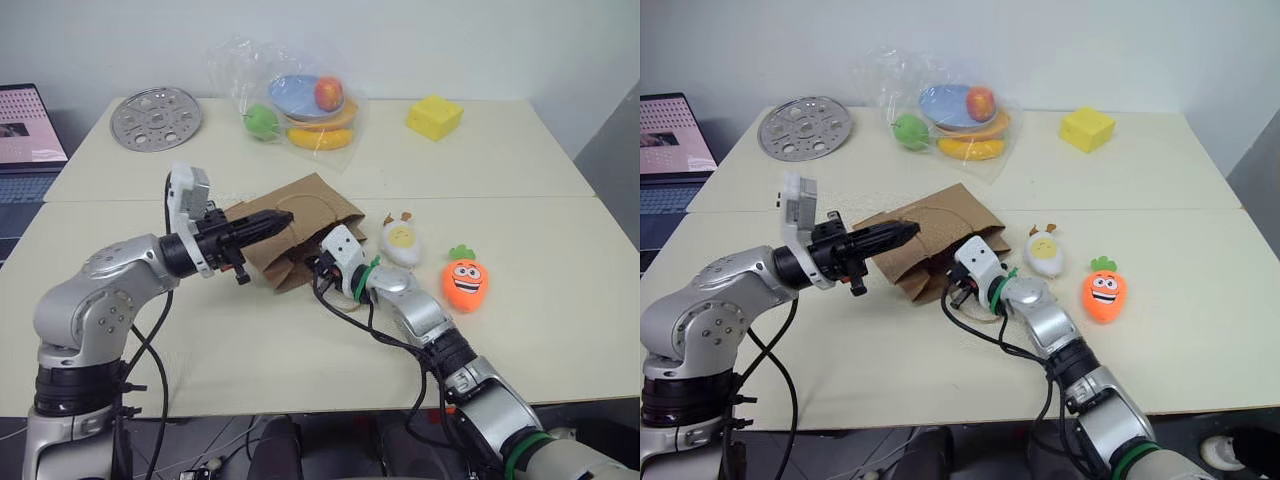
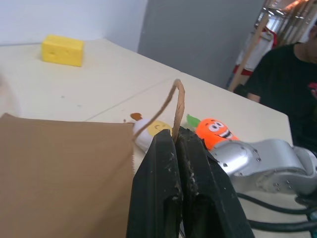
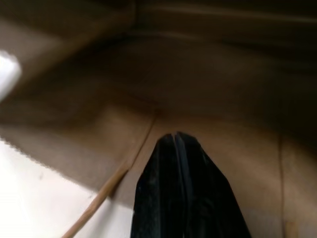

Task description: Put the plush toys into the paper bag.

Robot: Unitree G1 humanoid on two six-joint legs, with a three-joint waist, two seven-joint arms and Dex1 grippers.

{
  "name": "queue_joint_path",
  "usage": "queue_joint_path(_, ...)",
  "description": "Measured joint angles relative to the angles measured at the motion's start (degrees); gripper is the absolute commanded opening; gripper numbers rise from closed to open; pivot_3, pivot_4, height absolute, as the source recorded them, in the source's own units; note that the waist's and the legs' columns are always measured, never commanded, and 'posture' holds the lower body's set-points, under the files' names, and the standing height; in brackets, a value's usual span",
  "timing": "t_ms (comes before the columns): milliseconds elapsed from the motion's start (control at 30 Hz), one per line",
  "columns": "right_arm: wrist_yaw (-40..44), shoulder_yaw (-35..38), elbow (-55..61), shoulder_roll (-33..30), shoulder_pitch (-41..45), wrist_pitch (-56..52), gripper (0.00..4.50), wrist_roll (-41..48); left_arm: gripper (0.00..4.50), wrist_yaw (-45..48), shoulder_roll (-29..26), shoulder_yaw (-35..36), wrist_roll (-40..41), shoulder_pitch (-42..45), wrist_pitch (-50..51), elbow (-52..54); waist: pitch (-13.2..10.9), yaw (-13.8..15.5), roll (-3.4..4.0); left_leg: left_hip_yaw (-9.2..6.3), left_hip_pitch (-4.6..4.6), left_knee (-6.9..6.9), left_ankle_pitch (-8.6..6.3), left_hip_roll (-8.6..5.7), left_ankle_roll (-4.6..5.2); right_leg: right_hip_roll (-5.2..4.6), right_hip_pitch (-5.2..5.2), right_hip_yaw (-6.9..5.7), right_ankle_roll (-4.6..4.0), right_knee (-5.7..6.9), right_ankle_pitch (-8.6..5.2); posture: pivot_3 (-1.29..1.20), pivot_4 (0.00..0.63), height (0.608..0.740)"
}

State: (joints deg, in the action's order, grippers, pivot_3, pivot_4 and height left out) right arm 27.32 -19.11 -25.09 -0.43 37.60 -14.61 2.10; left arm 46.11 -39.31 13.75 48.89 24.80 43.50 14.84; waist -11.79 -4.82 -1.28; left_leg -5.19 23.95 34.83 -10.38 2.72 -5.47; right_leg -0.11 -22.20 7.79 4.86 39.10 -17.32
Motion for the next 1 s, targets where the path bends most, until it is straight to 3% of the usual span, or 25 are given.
queue_joint_path(200,-1.07,2.26,-0.28,1.05,0.1,-2.06,0.02,-0.33,0.0,-3.32,-0.99,5.31,0.21,7.99,-1.8,-2.29,0.01,-0.01,-0.01,-0.39,-0.01,0.01,0.01,0.0,-0.01,0.0,0.15,-0.42,-0.02,0.0,0.01,0.0,0.15,0.74)
queue_joint_path(433,-0.88,3.63,0.18,1.65,0.32,-4.06,0.02,-0.21,0.0,-6.76,-0.6,5.81,0.15,14.91,-3.81,-3.94,0.01,0.0,-0.01,-0.6,0.01,0.0,0.01,-0.01,-0.02,0.0,0.21,-0.6,-0.02,0.0,0.01,0.0,0.15,0.74)
queue_joint_path(700,-0.64,5.25,1.33,2.34,0.24,-5.06,0.02,1.33,0.0,-3.65,-0.25,2.61,-1.65,9.59,-5.35,-2.25,0.0,0.01,-0.01,-0.68,0.11,-0.05,0.01,-0.01,-0.02,0.0,0.15,-0.67,-0.04,0.0,0.02,0.0,0.15,0.74)
queue_joint_path(833,0.55,6.23,7.16,1.49,0.09,-6.12,0.02,2.51,0.0,-1.53,-0.24,0.36,-2.95,7.33,-6.49,-1.19,0.0,0.04,0.0,-0.74,0.24,-0.05,0.01,-0.01,-0.02,0.0,0.06,-0.72,-0.04,-0.01,0.02,0.0,0.15,0.74)
queue_joint_path(933,1.76,6.54,12.69,0.04,-0.55,-8.09,0.59,3.73,0.0,-0.91,-0.21,-0.11,-3.63,6.86,-7.02,-0.82,0.0,0.05,0.01,-0.79,0.26,-0.09,0.01,-0.02,-0.02,0.0,0.04,-0.77,-0.05,-0.01,0.02,0.0,0.15,0.74)
queue_joint_path(1000,5.07,5.76,21.59,-3.27,-2.76,-11.8,1.3,5.55,0.0,-0.01,-0.22,-0.9,-4.3,6.1,-7.82,-0.44,-0.01,0.26,0.01,-0.88,0.42,-0.09,0.01,-0.04,-0.02,-0.02,-0.03,-0.84,-0.05,-0.03,0.02,0.0,0.15,0.74)
